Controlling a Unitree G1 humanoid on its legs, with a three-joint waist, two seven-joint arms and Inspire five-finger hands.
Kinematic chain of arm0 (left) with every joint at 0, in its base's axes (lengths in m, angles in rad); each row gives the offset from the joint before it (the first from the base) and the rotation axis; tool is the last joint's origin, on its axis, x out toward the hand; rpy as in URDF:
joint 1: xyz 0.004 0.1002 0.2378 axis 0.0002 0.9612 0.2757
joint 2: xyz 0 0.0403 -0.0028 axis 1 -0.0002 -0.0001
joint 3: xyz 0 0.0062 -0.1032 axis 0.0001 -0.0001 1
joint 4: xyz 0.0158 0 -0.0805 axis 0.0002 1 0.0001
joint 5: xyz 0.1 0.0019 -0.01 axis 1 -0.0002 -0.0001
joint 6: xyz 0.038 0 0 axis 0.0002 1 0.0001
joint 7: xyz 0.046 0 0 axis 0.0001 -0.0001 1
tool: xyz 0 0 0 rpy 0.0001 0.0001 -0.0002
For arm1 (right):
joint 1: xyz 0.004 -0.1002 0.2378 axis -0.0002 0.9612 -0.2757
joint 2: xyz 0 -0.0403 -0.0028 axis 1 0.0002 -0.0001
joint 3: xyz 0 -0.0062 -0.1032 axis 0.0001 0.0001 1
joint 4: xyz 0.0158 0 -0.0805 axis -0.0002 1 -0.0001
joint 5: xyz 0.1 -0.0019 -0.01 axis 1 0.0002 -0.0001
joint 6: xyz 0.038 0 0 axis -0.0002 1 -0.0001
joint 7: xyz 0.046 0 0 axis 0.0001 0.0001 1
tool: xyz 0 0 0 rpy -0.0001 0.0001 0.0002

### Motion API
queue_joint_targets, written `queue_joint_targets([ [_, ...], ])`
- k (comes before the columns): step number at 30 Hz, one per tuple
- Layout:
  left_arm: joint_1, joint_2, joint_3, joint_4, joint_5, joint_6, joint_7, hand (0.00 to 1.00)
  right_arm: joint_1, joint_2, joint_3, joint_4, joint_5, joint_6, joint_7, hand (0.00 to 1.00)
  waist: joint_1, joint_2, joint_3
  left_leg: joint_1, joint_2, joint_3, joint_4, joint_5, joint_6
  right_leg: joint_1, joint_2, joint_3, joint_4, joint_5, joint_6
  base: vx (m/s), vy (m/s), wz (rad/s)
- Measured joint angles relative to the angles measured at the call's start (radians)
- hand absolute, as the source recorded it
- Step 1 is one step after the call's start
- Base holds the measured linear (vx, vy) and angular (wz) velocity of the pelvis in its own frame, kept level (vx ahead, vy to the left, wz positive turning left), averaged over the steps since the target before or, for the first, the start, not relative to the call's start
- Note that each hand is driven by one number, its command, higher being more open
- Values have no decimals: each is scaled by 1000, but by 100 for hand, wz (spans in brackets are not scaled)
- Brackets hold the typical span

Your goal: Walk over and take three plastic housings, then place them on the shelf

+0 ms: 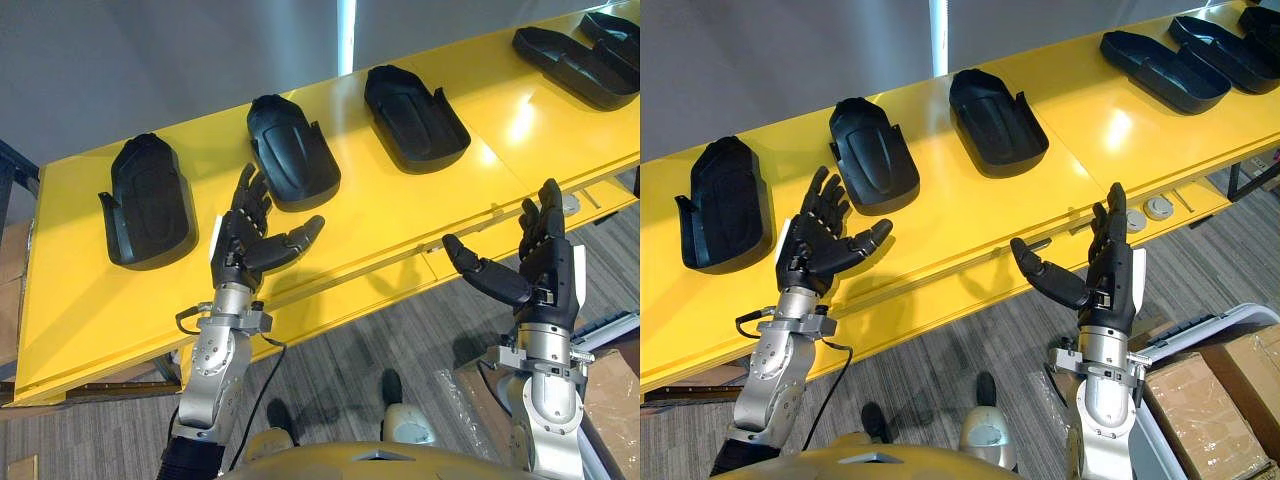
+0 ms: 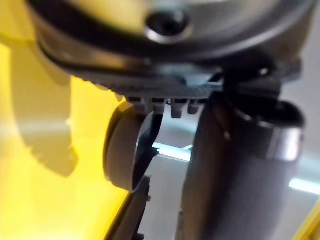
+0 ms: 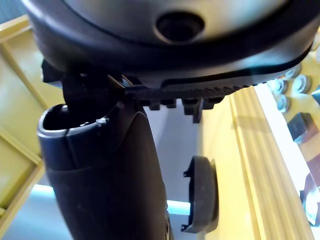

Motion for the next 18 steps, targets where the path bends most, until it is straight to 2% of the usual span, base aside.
queue_joint_targets([
  [8, 6, 2, 10, -3, 79, -11, 73, 100, 29, 0, 29, 0, 5, -14, 11, 100, 4, 7, -5, 18, 0, -7, -1, -3, 1, 26, -1, -10, -6, -1, 1, -2, -1, 2],
  [12, 47, -1, 33, -46, 75, -58, 68, 100, 33, 0, 49, -1, 7, -47, 14, 100, 3, 22, -19, 15, 1, -22, -1, -3, 1, 38, -1, -29, -16, -1, 1, -5, -7, 12],
  [14, 73, -3, 34, -99, 58, -109, 33, 100, 31, 0, 65, -1, 7, -61, 8, 100, 23, 36, -31, 14, 1, -32, -1, -3, 1, 45, -2, -41, -17, -1, 1, 10, -9, 13],
  [18, 74, -4, 34, -168, 69, -185, 20, 100, -8, 0, 113, 14, -4, -61, -50, 100, 37, 40, -52, 14, 0, -62, -1, 3, 1, 65, -4, -72, -20, -3, 2, -3, -5, 22],
])
